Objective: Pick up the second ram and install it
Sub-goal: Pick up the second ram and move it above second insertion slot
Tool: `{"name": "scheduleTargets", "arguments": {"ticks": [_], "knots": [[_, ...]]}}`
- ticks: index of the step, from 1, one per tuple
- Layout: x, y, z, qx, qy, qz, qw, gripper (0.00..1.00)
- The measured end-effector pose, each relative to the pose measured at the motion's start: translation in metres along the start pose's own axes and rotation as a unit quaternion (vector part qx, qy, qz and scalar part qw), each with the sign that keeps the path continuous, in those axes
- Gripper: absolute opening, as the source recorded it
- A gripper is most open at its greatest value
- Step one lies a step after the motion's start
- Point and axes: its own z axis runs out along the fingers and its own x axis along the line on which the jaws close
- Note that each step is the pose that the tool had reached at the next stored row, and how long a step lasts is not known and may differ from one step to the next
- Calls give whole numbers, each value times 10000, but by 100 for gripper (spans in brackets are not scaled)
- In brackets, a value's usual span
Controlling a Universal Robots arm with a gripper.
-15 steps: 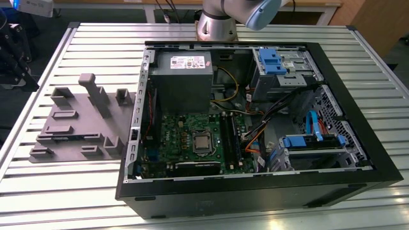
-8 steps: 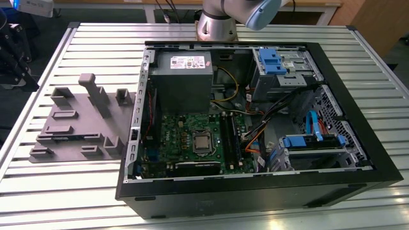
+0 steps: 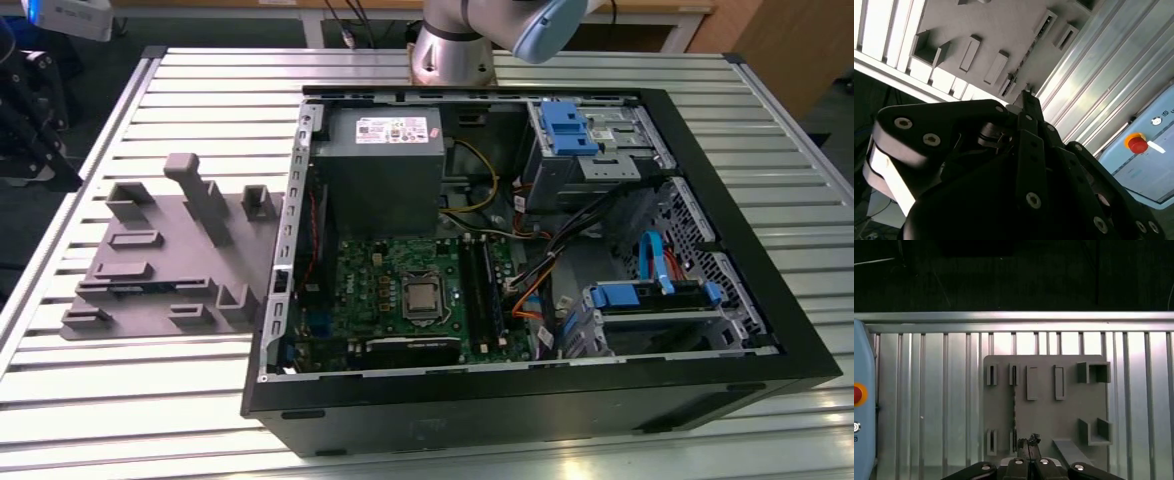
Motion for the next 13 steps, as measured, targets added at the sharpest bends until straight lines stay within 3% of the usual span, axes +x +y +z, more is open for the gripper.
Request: {"name": "scheduleTargets", "arguments": {"ticks": [6,8,13], "knots": [[2,-6,43,10,31,23,10000,11],[2,-7,79,19,32,23,10000,23],[4,-11,169,24,33,23,10000,36]]}}
